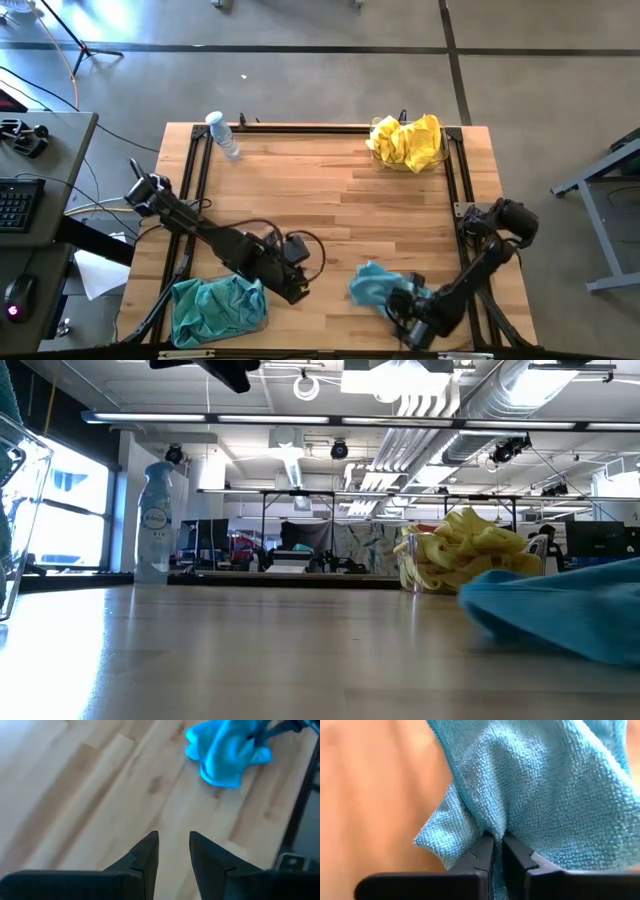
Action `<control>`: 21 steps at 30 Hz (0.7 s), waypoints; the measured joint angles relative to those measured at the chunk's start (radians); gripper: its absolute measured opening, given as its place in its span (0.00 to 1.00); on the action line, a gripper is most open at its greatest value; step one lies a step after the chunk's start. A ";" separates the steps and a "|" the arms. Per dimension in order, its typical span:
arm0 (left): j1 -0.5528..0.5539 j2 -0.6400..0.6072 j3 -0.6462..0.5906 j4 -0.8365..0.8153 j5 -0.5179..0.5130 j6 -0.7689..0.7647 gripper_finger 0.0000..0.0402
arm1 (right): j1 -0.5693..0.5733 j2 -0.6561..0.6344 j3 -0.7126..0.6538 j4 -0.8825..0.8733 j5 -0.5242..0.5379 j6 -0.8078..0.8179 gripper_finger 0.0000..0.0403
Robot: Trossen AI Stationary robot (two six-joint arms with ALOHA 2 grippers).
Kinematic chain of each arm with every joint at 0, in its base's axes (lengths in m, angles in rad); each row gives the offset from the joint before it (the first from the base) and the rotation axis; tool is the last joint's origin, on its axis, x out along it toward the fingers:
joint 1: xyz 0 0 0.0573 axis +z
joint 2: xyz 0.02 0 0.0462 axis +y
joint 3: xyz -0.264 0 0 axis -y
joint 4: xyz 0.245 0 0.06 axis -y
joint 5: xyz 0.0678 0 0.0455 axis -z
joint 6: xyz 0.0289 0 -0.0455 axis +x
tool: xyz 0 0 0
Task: Sort microfiber towel by color & place in baskets
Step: Put the blue microfiber towel into the bottom transparent bin
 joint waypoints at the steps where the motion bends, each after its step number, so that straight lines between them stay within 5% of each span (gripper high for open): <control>1: 0.005 -0.020 -0.013 -0.008 -0.006 0.024 0.25 | -0.020 -0.005 -0.001 -0.007 0.012 -0.002 0.05; 13: 0.077 -0.473 -0.374 0.002 -0.107 0.090 0.25 | -0.313 -0.144 0.000 0.083 0.077 -0.201 0.01; 21: 0.100 -0.598 -0.421 0.010 -0.138 0.091 0.25 | -0.437 -0.187 0.000 0.187 0.075 -0.322 0.01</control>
